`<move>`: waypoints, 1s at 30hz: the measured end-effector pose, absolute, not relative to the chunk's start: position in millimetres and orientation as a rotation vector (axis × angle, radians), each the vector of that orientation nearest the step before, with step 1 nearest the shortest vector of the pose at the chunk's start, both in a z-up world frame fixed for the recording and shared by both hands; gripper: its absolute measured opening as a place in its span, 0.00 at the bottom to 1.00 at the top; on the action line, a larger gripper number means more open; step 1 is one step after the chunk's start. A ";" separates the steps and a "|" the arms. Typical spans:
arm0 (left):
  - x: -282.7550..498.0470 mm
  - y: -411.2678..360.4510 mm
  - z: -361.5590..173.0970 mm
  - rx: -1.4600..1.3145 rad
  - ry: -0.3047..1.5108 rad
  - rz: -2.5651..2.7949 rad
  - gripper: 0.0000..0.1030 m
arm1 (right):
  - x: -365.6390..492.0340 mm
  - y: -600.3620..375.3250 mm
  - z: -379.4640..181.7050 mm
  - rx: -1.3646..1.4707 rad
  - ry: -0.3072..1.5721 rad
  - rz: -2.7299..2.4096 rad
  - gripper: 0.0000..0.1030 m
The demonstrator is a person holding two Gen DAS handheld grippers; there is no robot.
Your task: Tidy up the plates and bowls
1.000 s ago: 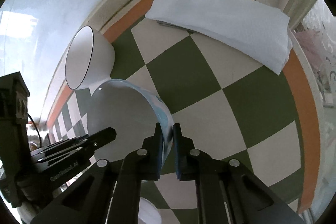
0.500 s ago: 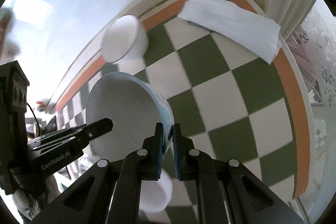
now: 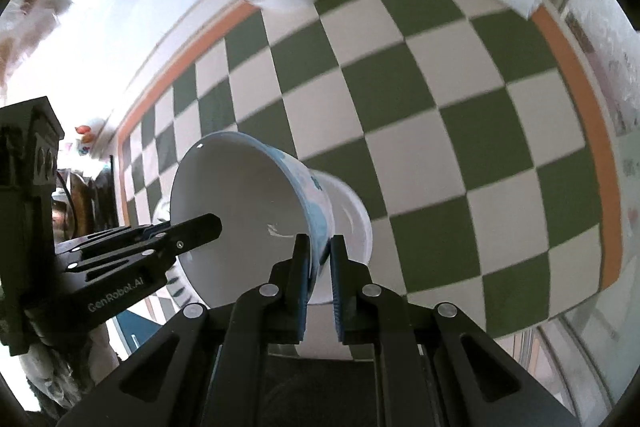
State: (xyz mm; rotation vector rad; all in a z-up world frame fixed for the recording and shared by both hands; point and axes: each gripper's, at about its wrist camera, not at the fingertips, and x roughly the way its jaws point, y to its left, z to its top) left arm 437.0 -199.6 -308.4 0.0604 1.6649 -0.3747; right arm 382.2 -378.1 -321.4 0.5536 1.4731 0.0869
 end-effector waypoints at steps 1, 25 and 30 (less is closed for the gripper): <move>436.6 -200.1 -313.3 0.062 1.674 -0.373 0.10 | 381.0 -377.0 -327.1 0.554 1.483 0.083 0.11; 428.8 -227.7 -349.6 0.258 1.693 -0.331 0.11 | 388.6 -376.3 -364.6 0.561 1.597 0.064 0.11; 434.1 -221.2 -341.8 0.227 1.696 -0.324 0.11 | 392.9 -382.6 -360.4 0.588 1.609 0.086 0.11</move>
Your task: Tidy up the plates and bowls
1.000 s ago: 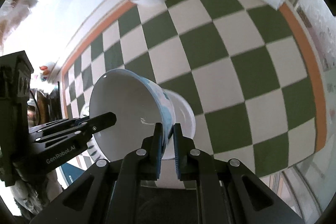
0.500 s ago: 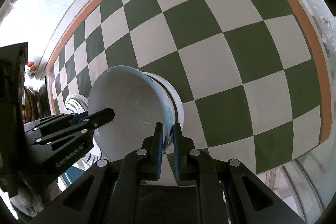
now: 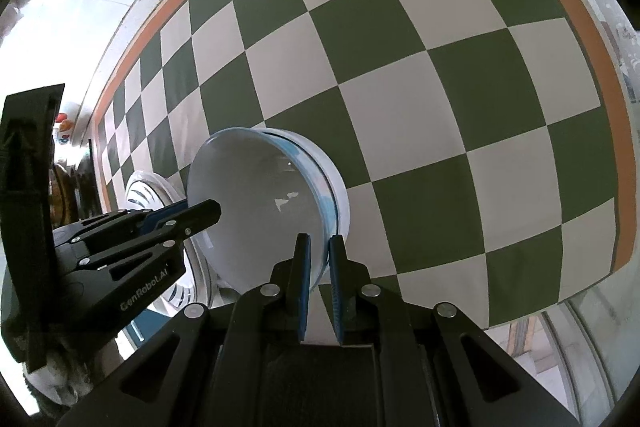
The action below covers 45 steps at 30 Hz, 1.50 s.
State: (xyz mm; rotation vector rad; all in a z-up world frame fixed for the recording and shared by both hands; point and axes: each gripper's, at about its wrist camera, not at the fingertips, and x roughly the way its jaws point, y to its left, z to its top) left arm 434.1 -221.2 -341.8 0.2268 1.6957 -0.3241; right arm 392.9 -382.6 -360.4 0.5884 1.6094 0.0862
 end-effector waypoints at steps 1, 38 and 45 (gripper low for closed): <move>437.5 -217.9 -334.1 0.211 1.679 -0.320 0.11 | 393.8 -385.9 -356.2 0.603 1.606 0.094 0.11; 686.5 -233.1 -366.3 -0.104 1.535 -0.235 0.11 | 684.8 -420.1 -375.3 0.507 1.391 -0.011 0.09; 674.2 -226.5 -353.4 -0.099 1.517 -0.250 0.11 | 676.8 -411.9 -356.5 0.499 1.382 0.001 0.10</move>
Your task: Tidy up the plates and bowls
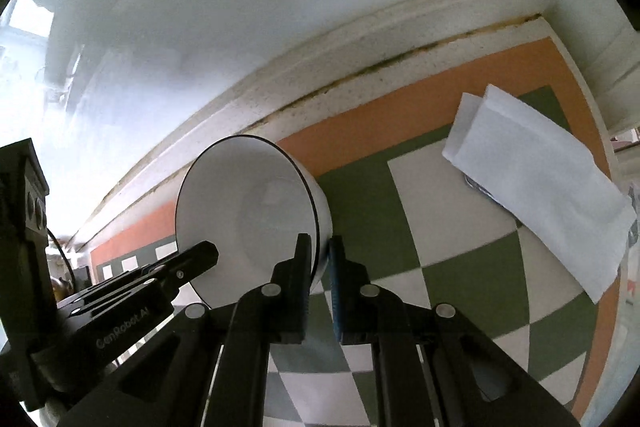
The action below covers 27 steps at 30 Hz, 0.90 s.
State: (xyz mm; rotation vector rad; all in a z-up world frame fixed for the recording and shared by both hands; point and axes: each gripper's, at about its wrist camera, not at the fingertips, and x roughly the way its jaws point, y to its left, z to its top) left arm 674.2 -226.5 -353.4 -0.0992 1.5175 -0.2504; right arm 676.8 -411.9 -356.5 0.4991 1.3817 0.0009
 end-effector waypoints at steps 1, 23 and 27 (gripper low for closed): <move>671.4 -226.5 -350.9 -0.094 1.512 -0.249 0.11 | 672.9 -410.1 -352.1 0.497 1.376 0.001 0.10; 506.6 -209.6 -267.3 -0.022 1.448 -0.373 0.11 | 480.1 -399.6 -258.1 0.562 1.285 -0.033 0.10; 480.1 -202.8 -265.9 -0.016 1.457 -0.386 0.11 | 448.0 -392.8 -253.9 0.559 1.288 -0.039 0.10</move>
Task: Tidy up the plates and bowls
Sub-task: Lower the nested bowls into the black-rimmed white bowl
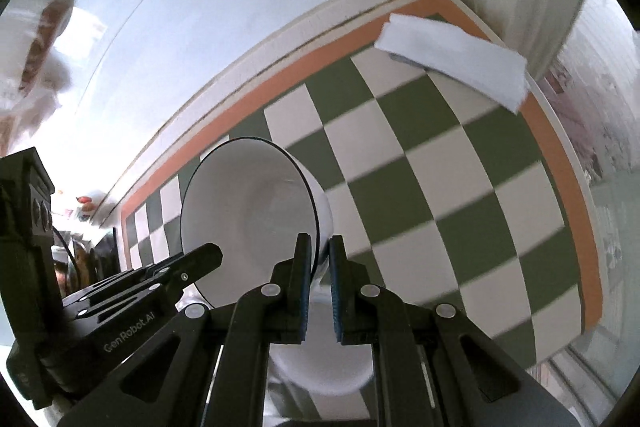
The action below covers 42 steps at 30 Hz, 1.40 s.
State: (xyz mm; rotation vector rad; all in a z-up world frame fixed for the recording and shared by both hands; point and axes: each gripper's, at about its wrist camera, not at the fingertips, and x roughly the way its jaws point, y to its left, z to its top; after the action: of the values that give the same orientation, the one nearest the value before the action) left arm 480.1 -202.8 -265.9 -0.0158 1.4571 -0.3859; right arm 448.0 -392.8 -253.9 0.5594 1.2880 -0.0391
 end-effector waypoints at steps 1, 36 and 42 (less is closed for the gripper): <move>472.1 -199.8 -266.3 -0.019 1.464 -0.391 0.11 | 439.9 -390.5 -254.0 0.558 1.290 -0.039 0.10; 414.1 -193.5 -313.2 0.052 1.567 -0.391 0.11 | 360.7 -371.9 -295.3 0.562 1.408 -0.046 0.10; 412.4 -195.3 -325.8 0.065 1.589 -0.376 0.11 | 362.0 -373.1 -308.9 0.570 1.430 -0.049 0.10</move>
State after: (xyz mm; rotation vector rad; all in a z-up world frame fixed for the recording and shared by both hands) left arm 412.4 -195.3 -325.8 0.0649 1.5887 -0.3759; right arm 362.0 -373.1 -308.9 0.5696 1.4296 -0.0488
